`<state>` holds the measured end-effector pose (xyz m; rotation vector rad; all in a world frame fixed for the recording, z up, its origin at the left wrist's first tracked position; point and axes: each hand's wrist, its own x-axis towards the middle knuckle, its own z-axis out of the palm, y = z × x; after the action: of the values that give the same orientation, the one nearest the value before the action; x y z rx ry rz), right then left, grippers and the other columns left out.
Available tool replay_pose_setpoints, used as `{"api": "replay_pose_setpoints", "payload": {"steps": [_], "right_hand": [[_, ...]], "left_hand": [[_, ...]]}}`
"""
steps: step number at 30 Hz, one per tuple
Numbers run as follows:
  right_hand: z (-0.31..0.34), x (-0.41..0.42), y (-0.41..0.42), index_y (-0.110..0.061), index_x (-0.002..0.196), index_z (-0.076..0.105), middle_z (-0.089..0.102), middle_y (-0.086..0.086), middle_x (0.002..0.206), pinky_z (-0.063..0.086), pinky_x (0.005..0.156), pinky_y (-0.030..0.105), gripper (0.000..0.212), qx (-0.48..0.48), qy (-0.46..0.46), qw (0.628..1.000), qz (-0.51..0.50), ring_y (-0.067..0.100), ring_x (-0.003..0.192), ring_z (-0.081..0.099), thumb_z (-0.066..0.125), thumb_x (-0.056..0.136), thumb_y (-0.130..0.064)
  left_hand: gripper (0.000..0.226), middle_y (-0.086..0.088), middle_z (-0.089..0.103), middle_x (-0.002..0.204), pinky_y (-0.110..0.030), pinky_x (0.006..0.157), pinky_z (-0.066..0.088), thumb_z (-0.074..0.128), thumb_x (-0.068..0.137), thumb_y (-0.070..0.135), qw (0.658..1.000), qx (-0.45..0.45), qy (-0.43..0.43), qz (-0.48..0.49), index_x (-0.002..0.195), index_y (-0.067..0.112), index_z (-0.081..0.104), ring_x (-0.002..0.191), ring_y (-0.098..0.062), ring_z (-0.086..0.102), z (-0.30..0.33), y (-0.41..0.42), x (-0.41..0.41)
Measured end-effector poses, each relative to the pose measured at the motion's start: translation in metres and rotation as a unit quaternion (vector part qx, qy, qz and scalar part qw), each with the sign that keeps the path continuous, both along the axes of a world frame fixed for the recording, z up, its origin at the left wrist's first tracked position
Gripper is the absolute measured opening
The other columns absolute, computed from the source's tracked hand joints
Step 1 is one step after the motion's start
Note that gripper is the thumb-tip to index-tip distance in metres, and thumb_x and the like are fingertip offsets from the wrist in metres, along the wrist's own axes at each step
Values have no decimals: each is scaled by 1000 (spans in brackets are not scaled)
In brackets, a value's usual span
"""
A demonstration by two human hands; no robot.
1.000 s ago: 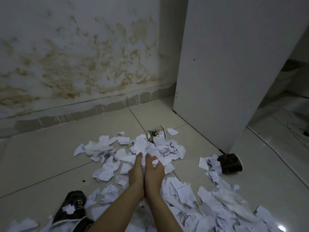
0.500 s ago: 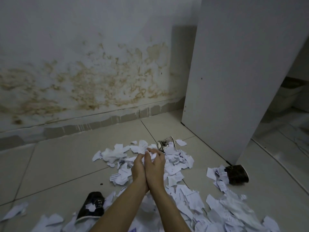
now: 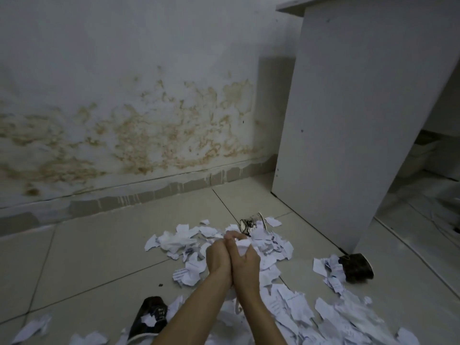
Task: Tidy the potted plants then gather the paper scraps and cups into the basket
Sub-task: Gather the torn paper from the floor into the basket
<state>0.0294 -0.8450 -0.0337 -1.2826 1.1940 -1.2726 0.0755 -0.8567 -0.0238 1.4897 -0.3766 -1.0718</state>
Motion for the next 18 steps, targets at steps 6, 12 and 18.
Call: {"api": "replay_pose_setpoints", "payload": {"steps": [6,12,18], "right_hand": [[25,20,8,-23,72,55,63,-2,74,51,72,31,19,56,-111,991,-42,15,73,62,58,89,-30],[53,33,17,-9,76,57,64,8,77,50,69,33,26,24,-113,993,-38,19,72,62,52,93,-27],[70,49,26,-8,62,50,55,10,64,42,58,27,33,-8,-89,994,-56,20,61,53,50,94,-18]], "left_hand": [[71,-24,67,100,-42,93,48,24,95,58,999,-15,22,27,73,8,69,101,-38,61,27,7,9],[78,-17,62,119,-37,101,43,19,91,66,998,-48,46,18,118,6,61,111,-32,58,56,20,20],[36,-19,65,112,-37,91,46,36,98,22,999,-33,28,24,87,5,67,107,-34,59,71,33,38]]}}
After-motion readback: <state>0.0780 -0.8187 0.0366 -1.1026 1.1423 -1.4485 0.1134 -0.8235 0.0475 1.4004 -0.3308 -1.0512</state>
